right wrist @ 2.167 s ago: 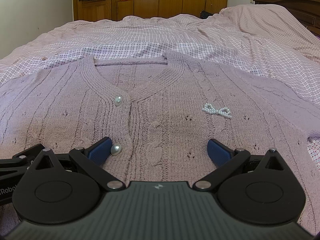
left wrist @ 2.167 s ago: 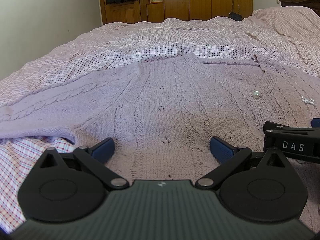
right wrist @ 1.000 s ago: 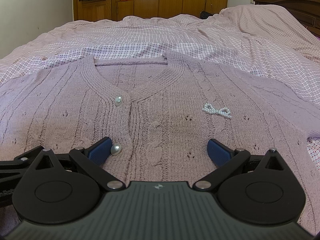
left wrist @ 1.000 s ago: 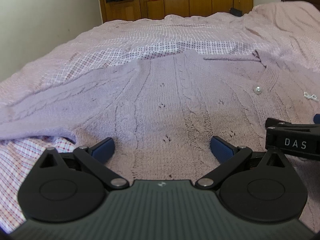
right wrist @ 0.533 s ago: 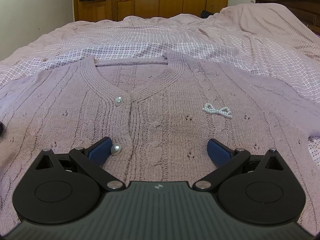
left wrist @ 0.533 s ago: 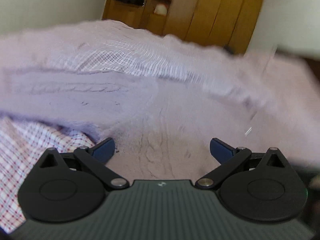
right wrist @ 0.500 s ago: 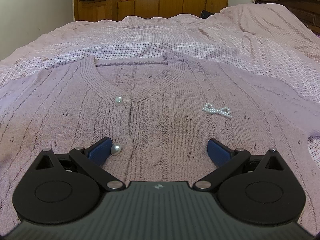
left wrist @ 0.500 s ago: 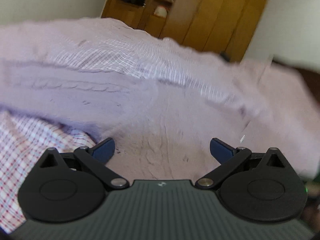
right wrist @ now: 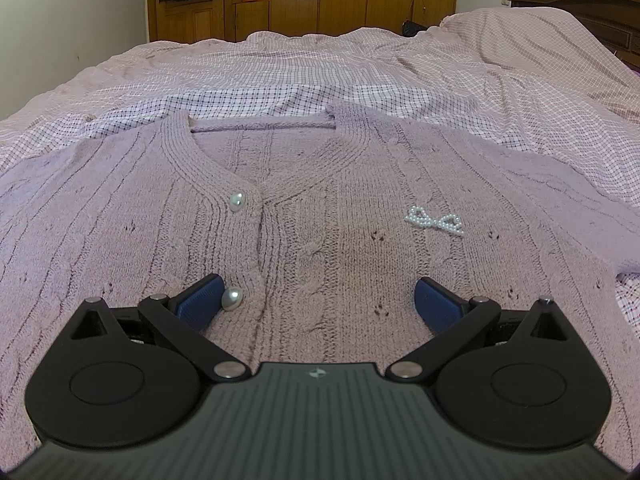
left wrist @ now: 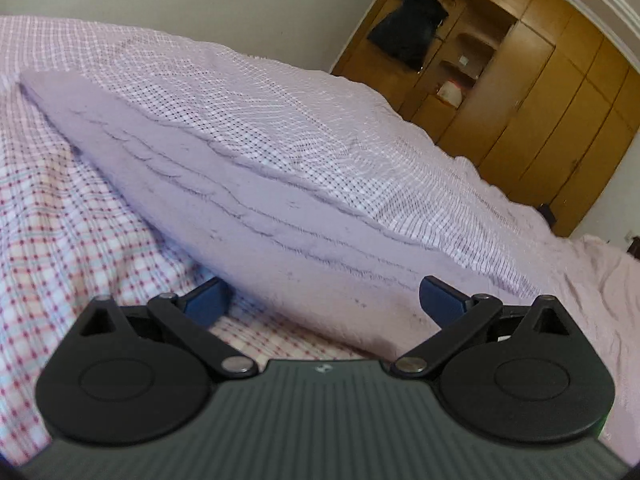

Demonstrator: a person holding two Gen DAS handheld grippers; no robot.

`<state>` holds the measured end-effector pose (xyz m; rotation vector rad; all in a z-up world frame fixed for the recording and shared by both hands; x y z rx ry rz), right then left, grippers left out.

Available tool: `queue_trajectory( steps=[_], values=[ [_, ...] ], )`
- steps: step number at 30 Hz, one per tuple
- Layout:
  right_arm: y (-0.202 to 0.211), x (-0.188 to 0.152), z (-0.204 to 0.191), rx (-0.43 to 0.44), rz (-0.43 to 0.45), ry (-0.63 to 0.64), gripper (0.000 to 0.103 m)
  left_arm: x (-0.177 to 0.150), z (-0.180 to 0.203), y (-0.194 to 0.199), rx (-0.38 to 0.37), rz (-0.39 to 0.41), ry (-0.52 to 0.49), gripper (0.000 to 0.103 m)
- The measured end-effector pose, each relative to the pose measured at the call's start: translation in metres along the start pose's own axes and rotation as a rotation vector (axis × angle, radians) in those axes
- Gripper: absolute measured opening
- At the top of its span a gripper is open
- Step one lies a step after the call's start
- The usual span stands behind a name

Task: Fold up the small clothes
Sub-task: 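Roll the left gripper and close it on the cardigan sleeve cuff, then lift the sleeve with the left gripper, fold it across the body, release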

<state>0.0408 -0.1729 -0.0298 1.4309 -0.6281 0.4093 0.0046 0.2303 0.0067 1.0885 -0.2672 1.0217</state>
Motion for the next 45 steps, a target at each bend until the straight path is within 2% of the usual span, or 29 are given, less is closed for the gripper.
queue_trajectory(
  steps=[4, 9, 13, 14, 15, 16, 17, 19, 22, 26, 28, 33, 35, 39, 45],
  values=[
    [0.000, 0.000, 0.000, -0.002, 0.000, 0.001, 0.103, 0.006, 0.002, -0.005, 0.029, 0.023, -0.028, 0.101],
    [0.000, 0.000, 0.000, 0.000, 0.001, 0.000, 0.103, 0.016, -0.010, -0.006, 0.057, 0.064, 0.028, 0.097],
    [0.000, 0.000, 0.000, 0.003, 0.001, -0.001, 0.103, 0.025, -0.023, -0.014, 0.066, 0.065, 0.061, 0.082],
    [0.000, 0.000, 0.000, 0.005, 0.001, -0.002, 0.103, 0.026, -0.025, -0.016, 0.087, 0.072, 0.062, 0.060],
    [0.000, 0.000, 0.000, 0.006, 0.001, -0.003, 0.103, 0.026, -0.028, -0.018, 0.120, 0.076, 0.062, 0.042],
    [0.000, 0.000, 0.000, 0.007, 0.001, -0.003, 0.103, 0.026, -0.033, -0.023, 0.146, 0.057, 0.076, 0.009],
    [0.000, 0.000, 0.000, 0.006, 0.000, -0.003, 0.103, 0.027, -0.041, -0.028, 0.125, 0.036, 0.112, 0.007],
    [0.000, 0.000, 0.000, 0.005, 0.000, -0.002, 0.103, 0.028, -0.047, -0.026, 0.087, 0.048, 0.146, 0.006],
    [0.000, 0.000, 0.001, 0.014, -0.001, -0.008, 0.103, 0.030, -0.039, -0.027, 0.124, 0.051, 0.102, 0.006],
    [-0.001, 0.001, 0.003, 0.026, -0.004, -0.012, 0.103, 0.032, -0.033, -0.023, 0.132, 0.061, 0.099, 0.006],
    [-0.002, 0.001, 0.003, 0.027, -0.004, -0.010, 0.103, 0.036, -0.024, -0.016, 0.138, 0.100, 0.093, 0.006],
    [-0.001, 0.000, 0.001, 0.014, -0.002, 0.001, 0.103, 0.040, 0.012, 0.012, 0.042, 0.232, 0.005, 0.006],
    [-0.001, 0.000, 0.002, 0.019, 0.000, -0.003, 0.103, 0.039, 0.027, 0.019, -0.022, 0.236, 0.008, 0.006],
    [0.000, 0.000, 0.002, 0.021, 0.001, -0.004, 0.103, 0.032, 0.066, 0.029, -0.092, 0.230, -0.084, 0.006],
    [-0.001, 0.000, 0.003, 0.024, 0.002, -0.007, 0.103, 0.012, 0.105, 0.027, -0.148, 0.180, -0.180, 0.006]
  ],
)
Point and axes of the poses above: each gripper's, at about its wrist camera, not at the fingertips, and y roughly against the way its jaws point, z to its right, x to its top, the point moved 2 cm from there along -y, roughly the way its jaws point, and after that the axes turned 13 degrees about -z, right-handed, at the moved point
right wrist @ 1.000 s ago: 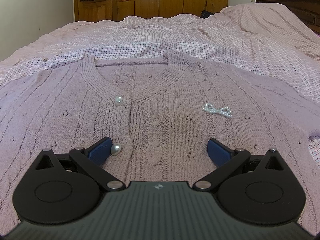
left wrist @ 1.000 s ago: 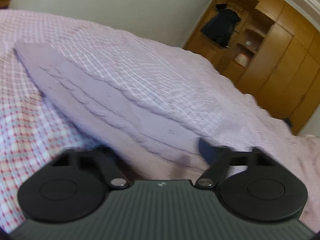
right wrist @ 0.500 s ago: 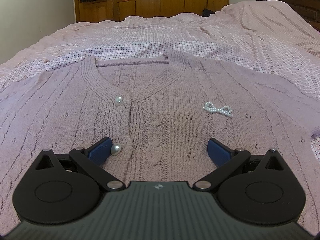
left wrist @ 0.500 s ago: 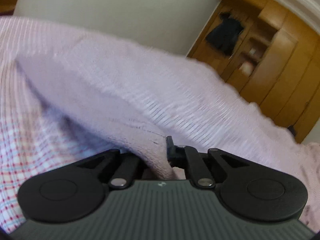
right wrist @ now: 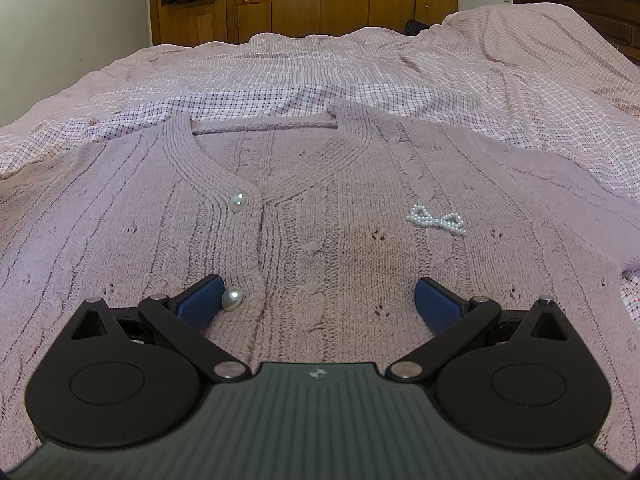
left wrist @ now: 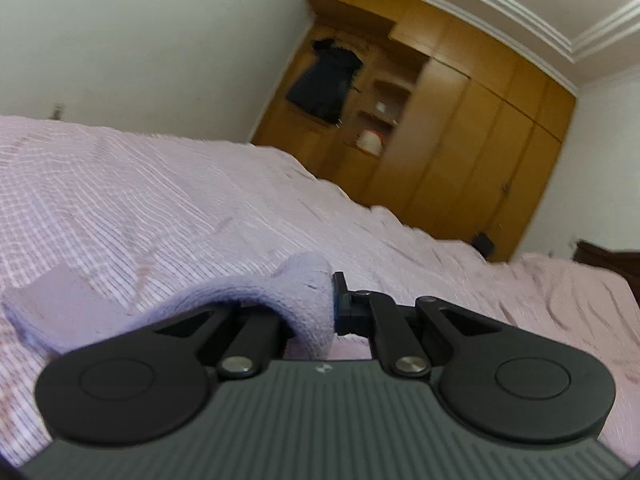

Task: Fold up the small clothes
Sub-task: 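Lift the sleeve with the left gripper, fold it across the body, release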

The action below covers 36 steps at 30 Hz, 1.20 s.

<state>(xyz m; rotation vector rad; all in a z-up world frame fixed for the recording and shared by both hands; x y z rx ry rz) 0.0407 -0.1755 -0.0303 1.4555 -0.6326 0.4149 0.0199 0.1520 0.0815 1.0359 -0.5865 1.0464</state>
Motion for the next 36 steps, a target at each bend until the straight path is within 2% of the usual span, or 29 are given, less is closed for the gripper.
queue_trajectory(
  steps=[15, 22, 27, 29, 31, 33, 36],
  values=[
    [0.000, 0.000, -0.001, -0.007, 0.002, 0.005, 0.103, -0.062, 0.064, -0.029, -0.146, -0.127, -0.072, 0.006],
    [0.001, 0.000, -0.001, -0.007, 0.001, 0.005, 0.103, -0.092, 0.089, -0.033, -0.259, -0.213, -0.128, 0.006],
    [0.001, 0.000, -0.001, -0.009, 0.002, 0.006, 0.103, -0.107, 0.100, -0.040, -0.284, -0.264, -0.147, 0.006],
    [0.001, 0.000, -0.002, -0.010, 0.002, 0.006, 0.103, -0.113, 0.105, -0.045, -0.271, -0.288, -0.133, 0.006],
    [0.001, 0.000, -0.002, -0.010, 0.002, 0.006, 0.103, -0.119, 0.115, -0.043, -0.232, -0.273, -0.149, 0.006],
    [0.001, 0.000, -0.002, -0.013, 0.001, 0.008, 0.103, -0.127, 0.130, -0.046, -0.161, -0.259, -0.195, 0.007],
    [0.000, 0.000, -0.002, -0.015, -0.001, 0.009, 0.103, -0.141, 0.154, -0.059, -0.011, -0.329, -0.308, 0.008]
  ],
)
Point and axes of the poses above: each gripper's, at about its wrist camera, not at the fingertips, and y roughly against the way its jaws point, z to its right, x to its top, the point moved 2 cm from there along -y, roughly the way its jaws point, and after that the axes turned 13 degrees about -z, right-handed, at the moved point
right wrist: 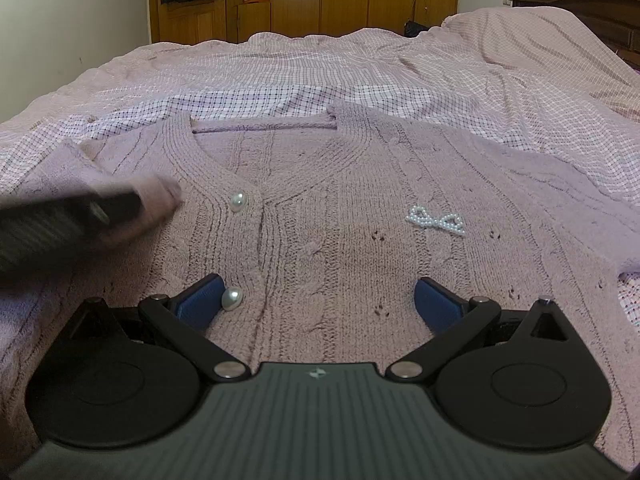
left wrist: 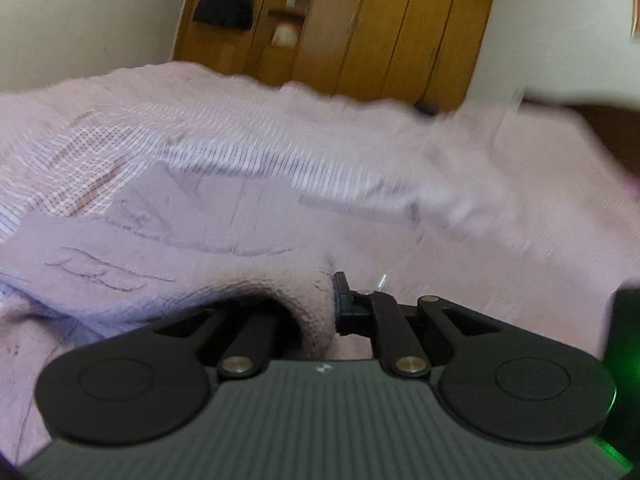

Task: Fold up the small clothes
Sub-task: 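Lift the sleeve with the left gripper, fold it across the body, release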

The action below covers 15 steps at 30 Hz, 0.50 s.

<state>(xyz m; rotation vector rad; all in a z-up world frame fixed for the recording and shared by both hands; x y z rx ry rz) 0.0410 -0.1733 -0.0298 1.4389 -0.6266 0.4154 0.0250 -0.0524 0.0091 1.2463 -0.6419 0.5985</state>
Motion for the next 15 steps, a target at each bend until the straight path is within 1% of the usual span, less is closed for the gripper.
queue_trajectory(
  steps=[2, 4, 6, 8, 9, 11, 13, 15],
  values=[
    [0.000, 0.000, 0.000, -0.001, -0.002, 0.004, 0.103, -0.002, 0.007, -0.011, 0.044, -0.059, -0.042, 0.011],
    [0.000, -0.001, -0.001, -0.011, -0.001, 0.011, 0.103, -0.004, 0.004, -0.016, 0.045, -0.077, -0.047, 0.012],
    [0.001, -0.001, -0.003, -0.025, 0.002, 0.021, 0.103, -0.004, 0.002, -0.019, 0.031, -0.088, -0.047, 0.019],
    [0.001, -0.001, -0.004, -0.025, 0.002, 0.021, 0.103, -0.004, 0.001, -0.022, 0.002, -0.099, -0.043, 0.032],
    [0.001, -0.001, -0.004, -0.024, 0.003, 0.021, 0.103, -0.004, 0.001, -0.023, -0.009, -0.101, -0.043, 0.035],
    [0.001, -0.002, -0.003, -0.022, 0.004, 0.021, 0.103, -0.005, 0.002, -0.023, -0.034, -0.108, -0.045, 0.048],
    [0.001, -0.002, -0.004, -0.022, 0.002, 0.025, 0.103, -0.004, 0.002, -0.025, -0.052, -0.123, -0.051, 0.053],
    [0.001, 0.000, -0.004, -0.026, -0.007, 0.029, 0.103, -0.003, 0.002, -0.024, -0.044, -0.140, -0.053, 0.054]
  ],
)
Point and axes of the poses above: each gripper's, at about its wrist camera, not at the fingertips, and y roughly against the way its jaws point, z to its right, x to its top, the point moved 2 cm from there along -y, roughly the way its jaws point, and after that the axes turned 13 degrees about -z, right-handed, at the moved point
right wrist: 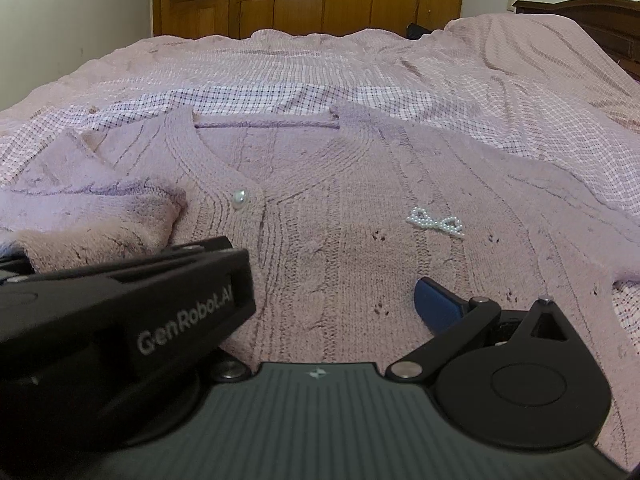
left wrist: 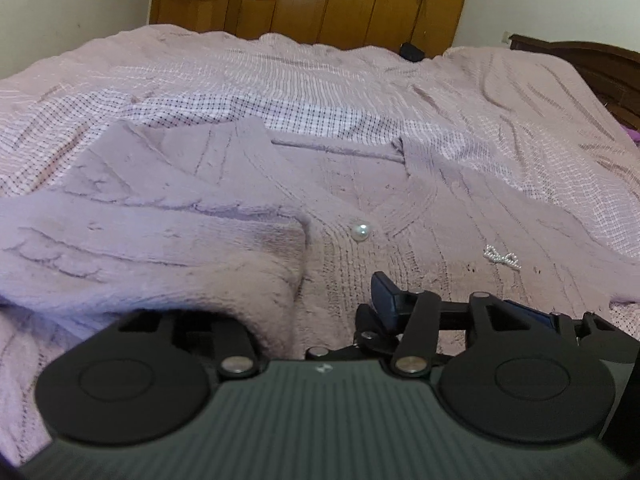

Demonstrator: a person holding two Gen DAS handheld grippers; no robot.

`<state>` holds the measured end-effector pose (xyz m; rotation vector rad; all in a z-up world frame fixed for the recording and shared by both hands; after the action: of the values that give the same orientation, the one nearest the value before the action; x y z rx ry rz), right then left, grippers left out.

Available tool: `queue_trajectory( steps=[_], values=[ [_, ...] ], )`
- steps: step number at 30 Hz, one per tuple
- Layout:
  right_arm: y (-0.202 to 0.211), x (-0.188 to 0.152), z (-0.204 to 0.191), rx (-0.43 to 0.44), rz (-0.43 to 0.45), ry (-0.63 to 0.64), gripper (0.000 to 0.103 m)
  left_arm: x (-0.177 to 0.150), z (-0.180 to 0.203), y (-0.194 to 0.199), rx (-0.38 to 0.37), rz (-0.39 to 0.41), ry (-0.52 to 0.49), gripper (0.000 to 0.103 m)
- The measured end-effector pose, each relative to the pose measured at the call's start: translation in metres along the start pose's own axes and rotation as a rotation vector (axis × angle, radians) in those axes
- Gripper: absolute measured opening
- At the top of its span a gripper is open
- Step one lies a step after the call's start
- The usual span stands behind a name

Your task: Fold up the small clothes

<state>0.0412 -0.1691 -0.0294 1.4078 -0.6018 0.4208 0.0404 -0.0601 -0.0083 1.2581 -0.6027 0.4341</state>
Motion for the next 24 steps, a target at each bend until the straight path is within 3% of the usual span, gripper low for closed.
queue_trajectory(
  steps=[4, 6, 7, 10, 14, 17, 24],
  values=[
    [0.003, -0.001, 0.000, -0.001, -0.006, 0.011, 0.103, 0.003, 0.010, 0.008, 0.090, -0.033, -0.045, 0.054],
    [0.011, -0.002, -0.002, -0.026, -0.010, 0.038, 0.103, 0.003, 0.012, 0.018, 0.137, -0.058, -0.066, 0.063],
    [0.017, -0.002, -0.002, -0.035, -0.008, 0.039, 0.103, 0.003, 0.011, 0.025, 0.139, -0.064, -0.067, 0.074],
    [0.035, 0.000, -0.002, -0.061, -0.018, 0.021, 0.103, 0.004, -0.001, 0.053, 0.060, -0.060, -0.034, 0.089],
    [0.065, 0.003, -0.005, -0.095, 0.076, 0.006, 0.103, 0.005, -0.014, 0.092, -0.042, -0.015, -0.020, 0.090],
    [0.081, -0.005, -0.007, -0.102, 0.143, -0.026, 0.103, 0.005, -0.030, 0.118, -0.067, 0.032, -0.003, 0.090],
    [0.095, -0.012, -0.023, -0.005, 0.213, -0.018, 0.103, 0.000, -0.100, 0.141, 0.105, -0.050, 0.169, 0.090]
  ],
)
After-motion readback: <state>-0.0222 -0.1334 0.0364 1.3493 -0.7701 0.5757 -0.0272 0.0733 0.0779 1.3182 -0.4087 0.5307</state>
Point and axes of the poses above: each gripper's, at about its wrist camera, not at the fingertips, and y roughly against the way its jaws point, z to its right, x to its top, the point moved 2 cm from there along -y, roughly the way its jaws point, and after that the axes turned 13 degrees about -z, right-handed, at the moved point
